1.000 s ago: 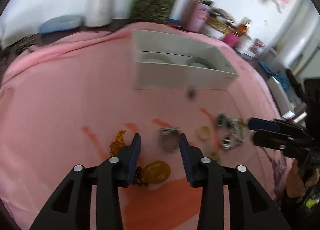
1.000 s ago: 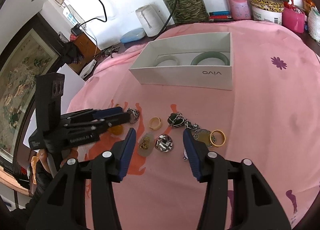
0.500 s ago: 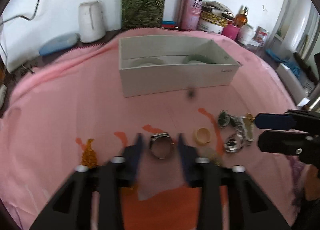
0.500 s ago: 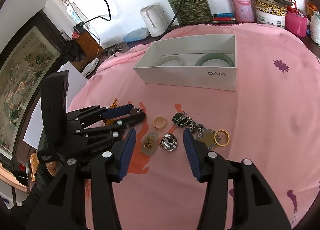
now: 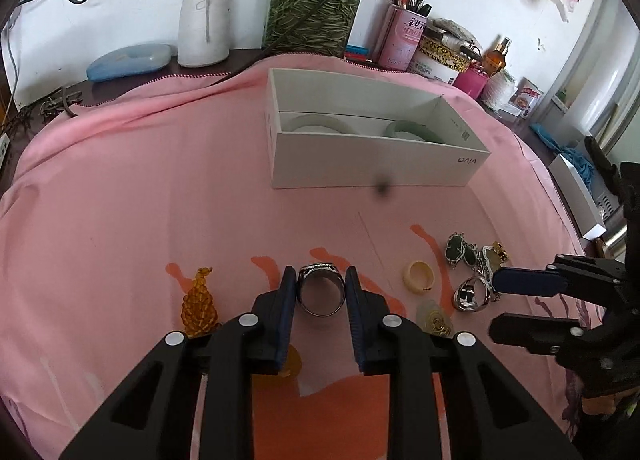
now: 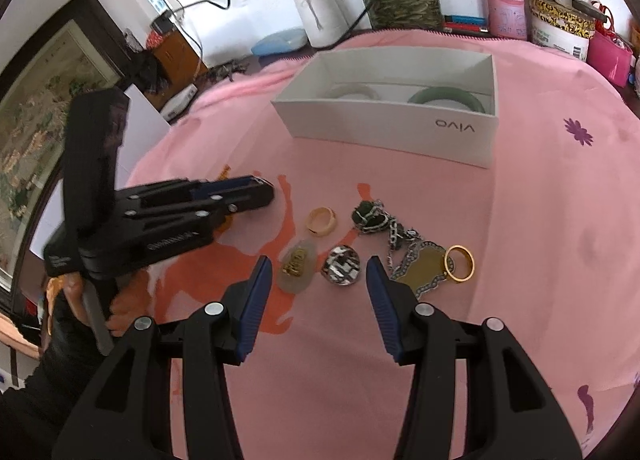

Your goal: Organize jewelry

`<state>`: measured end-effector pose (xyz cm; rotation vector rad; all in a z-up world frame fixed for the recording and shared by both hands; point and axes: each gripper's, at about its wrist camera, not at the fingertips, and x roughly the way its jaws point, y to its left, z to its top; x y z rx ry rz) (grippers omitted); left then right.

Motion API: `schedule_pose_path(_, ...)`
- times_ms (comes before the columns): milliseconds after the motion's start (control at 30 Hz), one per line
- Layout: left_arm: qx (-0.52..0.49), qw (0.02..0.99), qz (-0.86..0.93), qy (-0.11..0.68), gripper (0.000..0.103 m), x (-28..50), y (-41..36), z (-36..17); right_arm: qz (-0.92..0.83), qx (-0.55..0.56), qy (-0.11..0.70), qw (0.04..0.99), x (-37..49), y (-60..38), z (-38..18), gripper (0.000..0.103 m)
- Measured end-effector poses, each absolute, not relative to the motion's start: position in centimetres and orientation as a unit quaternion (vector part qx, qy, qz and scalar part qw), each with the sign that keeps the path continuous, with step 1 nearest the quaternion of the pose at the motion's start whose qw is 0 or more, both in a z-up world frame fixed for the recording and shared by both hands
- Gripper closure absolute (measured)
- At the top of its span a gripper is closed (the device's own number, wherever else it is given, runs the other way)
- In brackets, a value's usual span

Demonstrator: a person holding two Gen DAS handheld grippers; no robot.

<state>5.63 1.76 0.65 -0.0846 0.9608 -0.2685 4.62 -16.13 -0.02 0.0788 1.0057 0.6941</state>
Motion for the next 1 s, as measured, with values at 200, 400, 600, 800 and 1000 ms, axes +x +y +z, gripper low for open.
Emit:
schedule_pose_path(200,-0.034,0.879,-0.127,0.459,0.078,5.6,1.6,0.6,0.31,0.042,0.486,0.816,5.5,-16.6,-1.1,0.061)
schedule_pose_path(400,-0.034,0.878,-0.127,0.46,0.078,5.6,1.5,0.6,0.289,0.075,0.482,0.824,6.5,-18.7,-0.8,0.061)
schedule_pose_path(600,-0.035,0.879,-0.127,0.459,0.078,5.6,1.6,0.6,0.308,0.021,0.461,0.832,4.8,-16.7,-0.1,0.061)
schedule_pose_path(800,-0.033,0.879,-0.126,0.459,0.078,5.6,1.5,0.6,0.284,0.013,0.462,0.84,5.1,-16.6,-0.5,0.061)
schedule_pose_path(1000,-0.029,0.88,-0.125,0.457,0.078,5.5,1.3,0.6,0.253,-0.062,0.443,0.858,4.4,-14.8,-1.0,0.066)
